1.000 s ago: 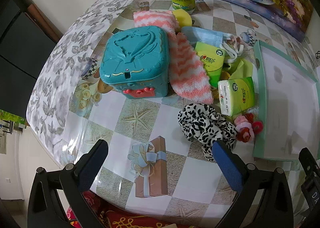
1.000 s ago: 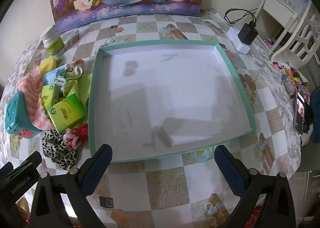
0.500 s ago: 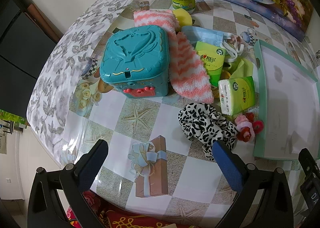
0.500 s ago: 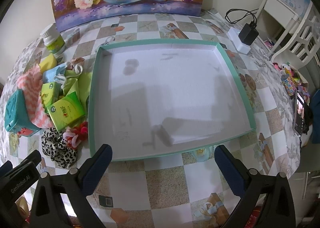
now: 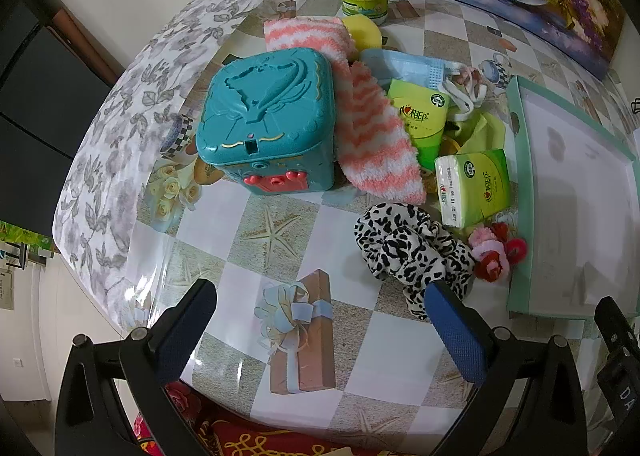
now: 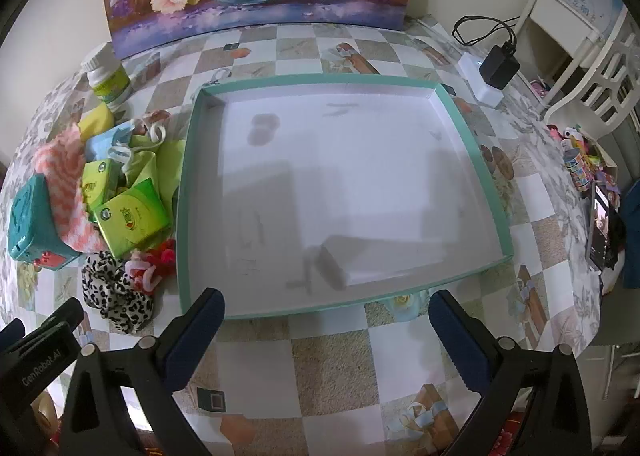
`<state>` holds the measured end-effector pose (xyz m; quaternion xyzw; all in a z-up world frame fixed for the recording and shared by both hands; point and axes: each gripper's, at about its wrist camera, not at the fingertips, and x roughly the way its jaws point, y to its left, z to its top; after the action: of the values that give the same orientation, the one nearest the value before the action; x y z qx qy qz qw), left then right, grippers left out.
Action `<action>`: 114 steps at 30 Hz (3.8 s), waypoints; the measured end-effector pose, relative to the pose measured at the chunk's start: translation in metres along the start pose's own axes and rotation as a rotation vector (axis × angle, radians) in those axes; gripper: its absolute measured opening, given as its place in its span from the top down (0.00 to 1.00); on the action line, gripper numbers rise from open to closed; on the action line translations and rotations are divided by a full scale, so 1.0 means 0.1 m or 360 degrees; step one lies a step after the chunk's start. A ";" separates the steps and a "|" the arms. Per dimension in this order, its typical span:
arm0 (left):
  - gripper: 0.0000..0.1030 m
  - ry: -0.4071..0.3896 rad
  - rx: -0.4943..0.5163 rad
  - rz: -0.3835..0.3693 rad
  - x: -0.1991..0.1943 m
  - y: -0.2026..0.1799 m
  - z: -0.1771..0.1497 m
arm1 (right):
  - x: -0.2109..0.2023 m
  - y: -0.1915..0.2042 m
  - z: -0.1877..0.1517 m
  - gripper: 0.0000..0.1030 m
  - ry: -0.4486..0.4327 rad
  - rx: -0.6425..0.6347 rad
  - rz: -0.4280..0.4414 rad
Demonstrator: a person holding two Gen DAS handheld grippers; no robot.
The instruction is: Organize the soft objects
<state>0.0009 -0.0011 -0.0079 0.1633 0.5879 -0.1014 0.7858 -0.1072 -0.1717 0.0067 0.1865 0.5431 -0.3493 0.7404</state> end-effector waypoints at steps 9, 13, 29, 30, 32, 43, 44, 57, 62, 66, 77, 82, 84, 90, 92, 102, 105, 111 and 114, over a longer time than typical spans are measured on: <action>0.00 0.0003 0.0011 0.0003 0.01 -0.01 -0.01 | 0.01 0.02 0.00 0.00 0.0020 -0.0021 -0.0006; 0.00 0.0006 0.0011 0.0001 0.01 -0.02 -0.01 | 0.01 0.04 0.00 0.00 0.0028 -0.0032 -0.0007; 0.00 0.0007 0.0011 0.0003 0.01 -0.03 0.00 | 0.03 0.06 -0.01 0.00 0.0042 -0.0054 -0.0012; 0.00 0.0007 0.0012 0.0003 0.01 -0.03 0.00 | 0.03 0.06 -0.01 0.00 0.0042 -0.0056 -0.0012; 0.00 0.0007 0.0013 0.0003 0.01 -0.03 0.00 | 0.03 0.06 -0.01 0.00 0.0041 -0.0058 -0.0012; 0.00 0.0005 -0.0063 -0.0093 0.00 0.06 0.03 | -0.01 0.08 0.00 0.00 0.0007 -0.0052 0.0014; 0.00 -0.0007 -0.0110 -0.0115 0.00 0.13 0.04 | -0.06 0.08 0.02 0.00 -0.0032 -0.0044 0.0063; 0.00 -0.0002 -0.0410 -0.0366 0.24 0.40 0.17 | 0.04 0.57 0.11 0.00 -0.0036 -0.0244 0.0432; 0.00 0.0072 -0.0361 -0.0438 0.34 0.29 0.22 | 0.10 0.68 0.11 0.00 -0.0032 -0.0322 0.0433; 0.00 0.0130 -0.0347 -0.0461 0.44 0.19 0.28 | 0.17 0.77 0.14 0.00 -0.0025 -0.0372 0.0415; 0.12 0.0266 -0.0393 -0.0520 0.73 0.04 0.36 | 0.37 0.77 0.19 0.00 0.0048 -0.0370 0.0381; 0.24 0.0260 -0.0396 -0.0535 0.80 0.04 0.35 | 0.39 0.70 0.21 0.00 0.0055 -0.0322 0.0367; 0.27 0.0254 -0.0373 -0.0509 0.79 0.00 0.36 | 0.40 0.68 0.21 0.00 0.0064 -0.0312 0.0360; 0.47 0.0243 -0.0352 -0.0447 0.78 0.01 0.37 | 0.36 0.70 0.20 0.00 0.0028 -0.0358 0.0313; 0.53 0.0235 -0.0329 -0.0408 0.78 0.02 0.39 | 0.35 0.70 0.21 0.00 0.0021 -0.0357 0.0313; 0.58 0.0261 -0.0445 -0.0365 0.93 0.40 0.42 | 0.26 0.88 0.14 0.00 -0.0014 -0.0480 0.0432; 0.58 0.0276 -0.0482 -0.0373 0.94 0.54 0.38 | 0.21 0.94 0.12 0.08 -0.0044 -0.0518 0.0476; 0.57 0.0295 -0.0517 -0.0393 0.90 0.69 0.36 | 0.11 1.12 0.05 0.25 -0.0053 -0.0632 0.0617; 0.57 0.0297 -0.0518 -0.0394 0.93 0.67 0.38 | 0.15 1.22 0.01 0.34 -0.0008 -0.0685 0.0649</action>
<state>0.0846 0.0494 -0.0781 -0.0303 0.6821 -0.0853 0.7256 -0.0160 -0.0939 -0.0199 0.1297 0.5543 -0.0706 0.8191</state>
